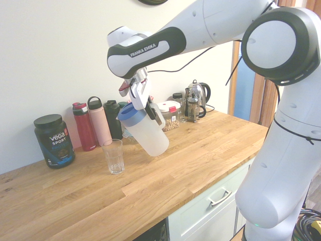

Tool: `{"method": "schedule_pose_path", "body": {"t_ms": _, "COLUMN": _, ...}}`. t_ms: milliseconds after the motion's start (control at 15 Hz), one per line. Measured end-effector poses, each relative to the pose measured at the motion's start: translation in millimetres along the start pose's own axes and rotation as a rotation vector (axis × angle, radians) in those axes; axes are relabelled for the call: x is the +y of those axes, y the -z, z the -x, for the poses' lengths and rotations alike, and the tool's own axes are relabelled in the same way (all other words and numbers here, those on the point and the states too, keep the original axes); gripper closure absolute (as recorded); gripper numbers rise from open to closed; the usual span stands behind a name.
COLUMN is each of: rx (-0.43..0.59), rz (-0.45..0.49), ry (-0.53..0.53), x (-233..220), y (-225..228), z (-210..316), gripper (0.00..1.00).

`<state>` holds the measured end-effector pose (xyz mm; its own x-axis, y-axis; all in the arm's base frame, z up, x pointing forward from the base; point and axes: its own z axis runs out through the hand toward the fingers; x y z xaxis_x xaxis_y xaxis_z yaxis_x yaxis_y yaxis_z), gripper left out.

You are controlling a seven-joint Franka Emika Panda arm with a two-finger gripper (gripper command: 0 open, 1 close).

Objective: Pour me some water

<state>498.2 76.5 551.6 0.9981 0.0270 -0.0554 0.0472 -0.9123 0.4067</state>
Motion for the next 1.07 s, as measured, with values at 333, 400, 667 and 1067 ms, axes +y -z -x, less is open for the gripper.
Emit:
{"method": "schedule_pose_path", "body": {"t_ms": 333, "rx": -0.003, "rz": 0.242, "ry": 0.142, "x": -37, "y": 24, "z": -16, "gripper": 1.00}}
{"method": "schedule_pose_path", "body": {"t_ms": 400, "rx": -0.010, "rz": 0.266, "ry": 0.154, "x": -43, "y": 24, "z": -21, "gripper": 1.00}}
{"method": "schedule_pose_path", "body": {"t_ms": 667, "rx": -0.041, "rz": 0.332, "ry": 0.194, "x": -68, "y": 19, "z": -33, "gripper": 1.00}}
{"method": "schedule_pose_path", "body": {"t_ms": 1067, "rx": -0.078, "rz": 0.432, "ry": 0.228, "x": -100, "y": 1, "z": -37, "gripper": 1.00}}
